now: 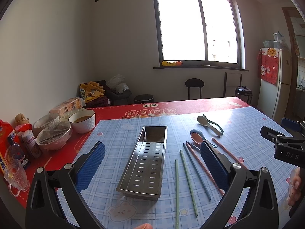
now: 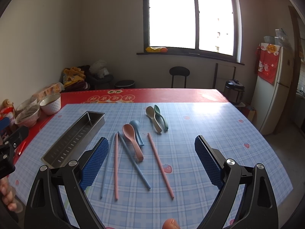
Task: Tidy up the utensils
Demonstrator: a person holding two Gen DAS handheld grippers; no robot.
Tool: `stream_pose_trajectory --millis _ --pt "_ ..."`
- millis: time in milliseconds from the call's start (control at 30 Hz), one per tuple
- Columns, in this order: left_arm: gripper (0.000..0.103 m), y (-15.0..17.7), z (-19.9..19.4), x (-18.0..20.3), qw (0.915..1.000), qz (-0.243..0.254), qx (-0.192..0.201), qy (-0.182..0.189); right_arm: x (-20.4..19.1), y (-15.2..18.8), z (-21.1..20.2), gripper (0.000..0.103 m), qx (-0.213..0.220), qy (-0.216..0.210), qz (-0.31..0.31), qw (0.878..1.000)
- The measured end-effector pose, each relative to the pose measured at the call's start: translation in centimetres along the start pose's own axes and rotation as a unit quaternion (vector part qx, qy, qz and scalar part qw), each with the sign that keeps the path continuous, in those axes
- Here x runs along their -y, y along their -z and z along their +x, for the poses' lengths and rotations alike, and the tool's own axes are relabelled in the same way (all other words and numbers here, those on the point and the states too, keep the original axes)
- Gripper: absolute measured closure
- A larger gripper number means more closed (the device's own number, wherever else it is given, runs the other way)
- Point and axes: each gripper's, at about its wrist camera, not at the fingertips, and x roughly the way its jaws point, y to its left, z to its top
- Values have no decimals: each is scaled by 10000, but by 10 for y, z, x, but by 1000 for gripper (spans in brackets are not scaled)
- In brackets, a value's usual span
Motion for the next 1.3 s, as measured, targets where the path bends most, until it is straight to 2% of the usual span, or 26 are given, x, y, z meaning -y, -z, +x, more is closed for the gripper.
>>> stream_pose_trajectory --millis 567,667,900,1133,1167,1300 --pt "5 3 0 1 10000 16 -59 23 3 4 1 14 -57 10 36 10000" --pt "5 4 -1 -1 10000 -31 36 -53 4 5 2 14 -78 11 68 9999" --pt "5 10 2 -2 9996 37 221 173 4 7 9 14 -168 -4 114 9998" --pt "6 25 23 -5 9988 0 -106 478 9 20 32 14 -406 -362 162 9984" --pt "8 29 27 -6 9985 -33 -185 523 10 23 37 14 -451 -432 192 9979" --pt "27 44 42 -13 9946 -178 -546 859 17 37 57 14 -654 -675 392 9948"
